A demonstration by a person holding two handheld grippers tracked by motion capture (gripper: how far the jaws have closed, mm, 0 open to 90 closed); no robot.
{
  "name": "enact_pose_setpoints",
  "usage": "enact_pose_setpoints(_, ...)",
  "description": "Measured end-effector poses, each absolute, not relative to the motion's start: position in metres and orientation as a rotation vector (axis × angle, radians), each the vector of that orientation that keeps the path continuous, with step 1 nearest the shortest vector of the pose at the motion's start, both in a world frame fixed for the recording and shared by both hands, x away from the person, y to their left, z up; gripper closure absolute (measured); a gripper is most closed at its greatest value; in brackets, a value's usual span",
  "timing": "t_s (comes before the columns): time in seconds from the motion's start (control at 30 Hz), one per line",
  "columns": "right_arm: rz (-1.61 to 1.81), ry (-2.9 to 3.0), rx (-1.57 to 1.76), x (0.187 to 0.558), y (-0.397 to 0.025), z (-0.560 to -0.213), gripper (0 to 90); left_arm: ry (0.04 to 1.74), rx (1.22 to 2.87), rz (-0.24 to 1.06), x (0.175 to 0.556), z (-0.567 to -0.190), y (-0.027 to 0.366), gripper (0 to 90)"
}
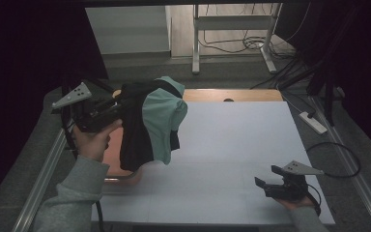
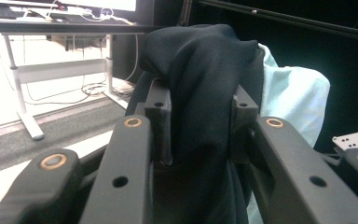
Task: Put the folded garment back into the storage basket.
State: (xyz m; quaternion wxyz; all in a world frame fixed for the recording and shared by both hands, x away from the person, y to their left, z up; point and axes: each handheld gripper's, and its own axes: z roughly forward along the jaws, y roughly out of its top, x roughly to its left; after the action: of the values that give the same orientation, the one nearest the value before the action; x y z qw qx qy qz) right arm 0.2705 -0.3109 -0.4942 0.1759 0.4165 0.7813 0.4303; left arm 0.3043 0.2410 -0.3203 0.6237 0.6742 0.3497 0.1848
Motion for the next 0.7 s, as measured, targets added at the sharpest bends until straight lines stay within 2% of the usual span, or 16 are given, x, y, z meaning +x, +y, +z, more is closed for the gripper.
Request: enact_pose_setpoints(0.7,1.217,2.214,1.179,0.271,-0.311,-0.494,17.1,0.835,1.516,0.472,0.293,-0.311,0.267,68.6)
